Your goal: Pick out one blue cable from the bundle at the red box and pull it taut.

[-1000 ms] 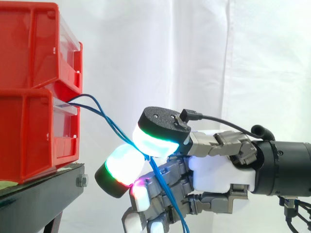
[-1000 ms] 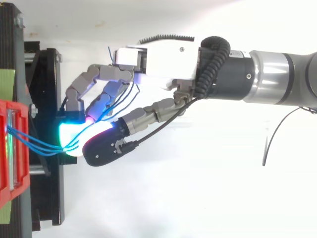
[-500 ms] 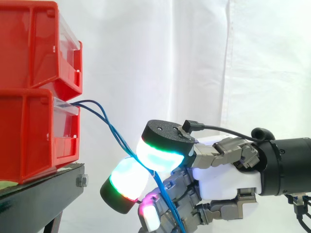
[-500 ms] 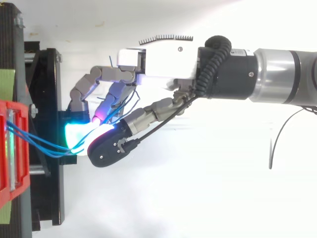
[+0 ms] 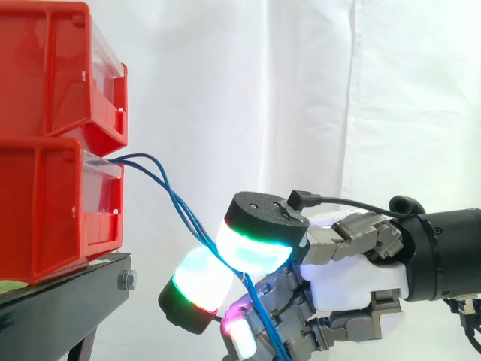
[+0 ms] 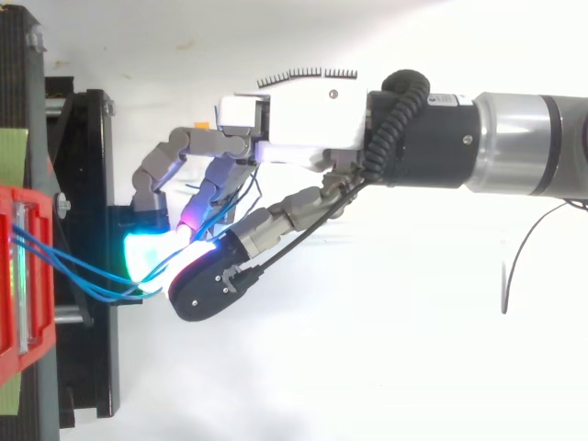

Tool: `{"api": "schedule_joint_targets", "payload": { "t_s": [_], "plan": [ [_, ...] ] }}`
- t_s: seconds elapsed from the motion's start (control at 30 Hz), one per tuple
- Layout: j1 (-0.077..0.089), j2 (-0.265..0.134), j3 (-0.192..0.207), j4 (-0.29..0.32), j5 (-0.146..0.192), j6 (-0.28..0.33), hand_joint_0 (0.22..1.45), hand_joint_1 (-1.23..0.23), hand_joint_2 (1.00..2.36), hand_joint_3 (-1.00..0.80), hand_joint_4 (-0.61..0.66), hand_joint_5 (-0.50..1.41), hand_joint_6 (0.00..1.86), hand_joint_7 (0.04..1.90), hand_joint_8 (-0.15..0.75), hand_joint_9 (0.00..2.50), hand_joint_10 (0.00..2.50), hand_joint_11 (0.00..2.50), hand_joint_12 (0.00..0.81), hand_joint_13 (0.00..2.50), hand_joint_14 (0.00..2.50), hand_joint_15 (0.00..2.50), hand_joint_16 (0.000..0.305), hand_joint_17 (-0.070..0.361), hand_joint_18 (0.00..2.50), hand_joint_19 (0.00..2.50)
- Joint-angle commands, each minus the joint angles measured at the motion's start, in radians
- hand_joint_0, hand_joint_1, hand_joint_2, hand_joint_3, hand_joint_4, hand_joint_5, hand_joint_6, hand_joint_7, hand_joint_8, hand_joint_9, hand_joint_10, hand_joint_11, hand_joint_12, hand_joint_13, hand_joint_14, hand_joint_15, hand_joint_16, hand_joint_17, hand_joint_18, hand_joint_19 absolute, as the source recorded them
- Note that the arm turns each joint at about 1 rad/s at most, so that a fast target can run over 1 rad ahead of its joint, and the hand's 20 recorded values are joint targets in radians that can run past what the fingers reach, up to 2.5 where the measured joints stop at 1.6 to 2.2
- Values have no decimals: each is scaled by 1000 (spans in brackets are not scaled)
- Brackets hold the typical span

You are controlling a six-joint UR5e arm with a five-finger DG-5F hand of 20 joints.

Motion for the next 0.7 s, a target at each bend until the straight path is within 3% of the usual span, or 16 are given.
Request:
{"api": "schedule_joint_targets", "payload": {
  "t_s": [0.0,0.2,0.43,0.67],
  "plan": [
    [-1,0,5,-27,0,0,712,-855,1000,-500,-223,-148,963,910,210,1050,23,616,269,907,22,554,38,85,845,730],
    [-2,12,5,-40,1,-1,702,-869,1000,-500,-216,-144,960,919,208,1054,23,633,269,915,24,560,38,85,848,733],
    [-2,43,5,-96,9,-6,685,-878,1000,-500,-185,-138,956,917,207,1058,22,627,267,914,23,569,37,84,847,742],
    [-1,44,4,-135,20,2,652,-904,1000,-500,-140,-132,949,899,210,1066,22,634,268,911,25,573,38,85,847,738]
  ]
}}
